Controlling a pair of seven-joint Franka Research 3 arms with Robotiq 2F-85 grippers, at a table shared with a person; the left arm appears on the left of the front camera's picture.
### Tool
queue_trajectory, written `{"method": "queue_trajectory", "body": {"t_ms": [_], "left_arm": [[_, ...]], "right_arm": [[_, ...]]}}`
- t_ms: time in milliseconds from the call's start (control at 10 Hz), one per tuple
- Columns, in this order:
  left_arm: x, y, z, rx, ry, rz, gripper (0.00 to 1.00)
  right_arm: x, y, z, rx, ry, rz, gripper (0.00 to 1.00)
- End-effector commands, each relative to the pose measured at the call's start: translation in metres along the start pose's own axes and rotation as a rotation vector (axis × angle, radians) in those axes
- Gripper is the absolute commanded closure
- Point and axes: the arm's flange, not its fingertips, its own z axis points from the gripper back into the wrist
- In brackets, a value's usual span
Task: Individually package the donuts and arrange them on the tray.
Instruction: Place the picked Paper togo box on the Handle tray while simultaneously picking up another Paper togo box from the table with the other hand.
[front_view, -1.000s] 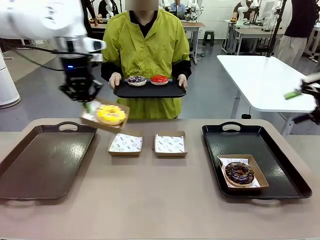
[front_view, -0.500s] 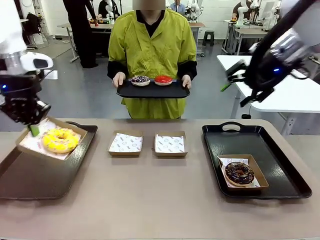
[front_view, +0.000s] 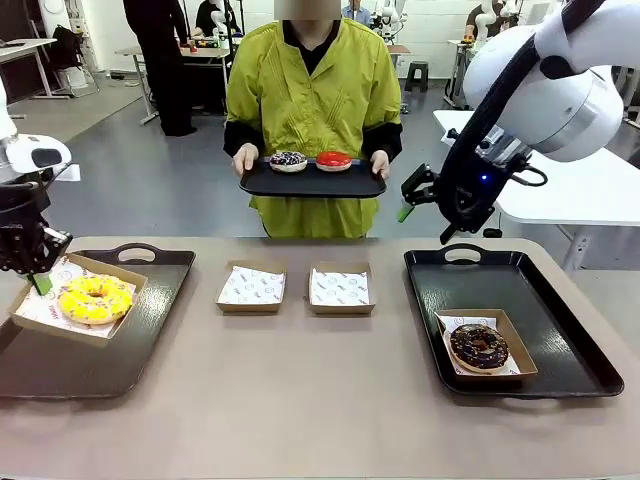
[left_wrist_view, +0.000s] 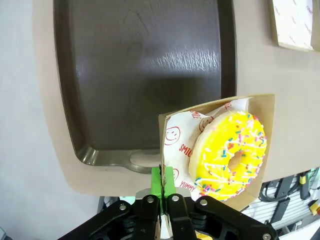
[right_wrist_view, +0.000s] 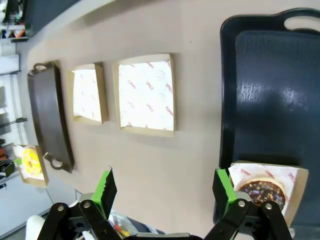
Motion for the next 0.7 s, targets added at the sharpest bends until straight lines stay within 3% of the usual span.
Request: {"method": "queue_trajectory", "body": {"t_ms": [0,600], "left_arm": [[-0.0029,-0.0054,0.0022,0.003,0.016,-0.014,0.99],[-0.0029,-0.0054,0.0022,0.003,0.016,-0.014,0.99]], "right_arm": [[-0.0015,0.0027,0.0017,-0.011,-0.002,0.012,0.00],[-0.0015,0.0027,0.0017,-0.011,-0.002,0.012,0.00]]}}
